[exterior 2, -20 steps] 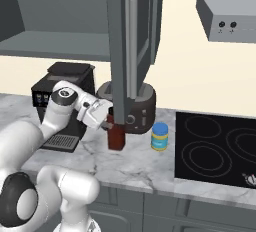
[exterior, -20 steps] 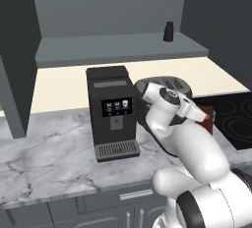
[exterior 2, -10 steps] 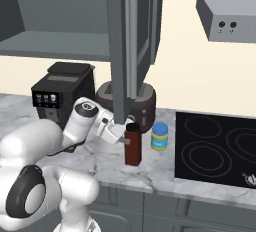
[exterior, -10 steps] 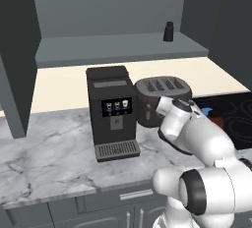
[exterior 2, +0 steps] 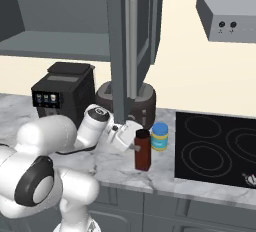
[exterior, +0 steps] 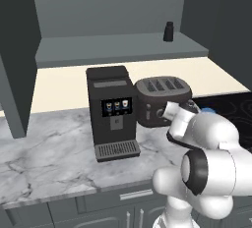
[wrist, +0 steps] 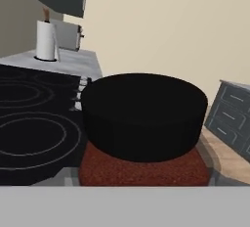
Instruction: Collect the paprika, mayonnaise, and shaker from the cabinet and place them next to the stove.
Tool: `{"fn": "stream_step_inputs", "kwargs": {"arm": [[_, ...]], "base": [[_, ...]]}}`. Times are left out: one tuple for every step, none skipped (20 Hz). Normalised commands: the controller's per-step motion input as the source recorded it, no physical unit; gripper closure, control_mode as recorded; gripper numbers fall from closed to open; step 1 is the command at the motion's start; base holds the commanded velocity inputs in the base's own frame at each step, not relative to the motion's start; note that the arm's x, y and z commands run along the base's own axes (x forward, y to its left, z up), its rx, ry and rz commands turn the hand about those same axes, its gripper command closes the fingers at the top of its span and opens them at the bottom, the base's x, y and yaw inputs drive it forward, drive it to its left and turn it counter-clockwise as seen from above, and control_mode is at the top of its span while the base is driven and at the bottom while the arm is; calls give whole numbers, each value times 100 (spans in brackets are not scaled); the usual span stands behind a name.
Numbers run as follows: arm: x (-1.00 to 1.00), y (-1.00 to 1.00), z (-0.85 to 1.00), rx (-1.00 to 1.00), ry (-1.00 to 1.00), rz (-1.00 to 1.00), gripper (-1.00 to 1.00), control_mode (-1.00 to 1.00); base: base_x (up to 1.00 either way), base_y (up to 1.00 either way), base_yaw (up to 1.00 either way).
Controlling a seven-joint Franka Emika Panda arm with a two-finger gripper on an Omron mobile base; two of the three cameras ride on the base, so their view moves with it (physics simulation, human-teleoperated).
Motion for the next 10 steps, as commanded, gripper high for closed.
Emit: {"fn": "stream_step_inputs", "kwargs": {"arm": [[17,-31,-11,0,-9,0,100,-100],[17,-24,-13,0,-10,1,100,-100],[21,-21,-16,0,-11,2,100,-100],[24,-14,-18,0,-10,3,100,-100],[25,-10,-19,0,-10,5,100,-100],[25,-6,-20,1,-10,7,100,-100],[29,-5,-23,1,-9,9,100,-100],[24,-4,-25,2,-9,10,100,-100],[25,-6,-28,2,-12,10,100,-100],[19,-5,-26,3,-11,11,100,-100]], "base": [[0,0,0],[0,0,0],[0,0,0],[0,0,0],[0,0,0],[0,0,0],[0,0,0],[0,0,0],[0,0,0],[0,0,0]]}}
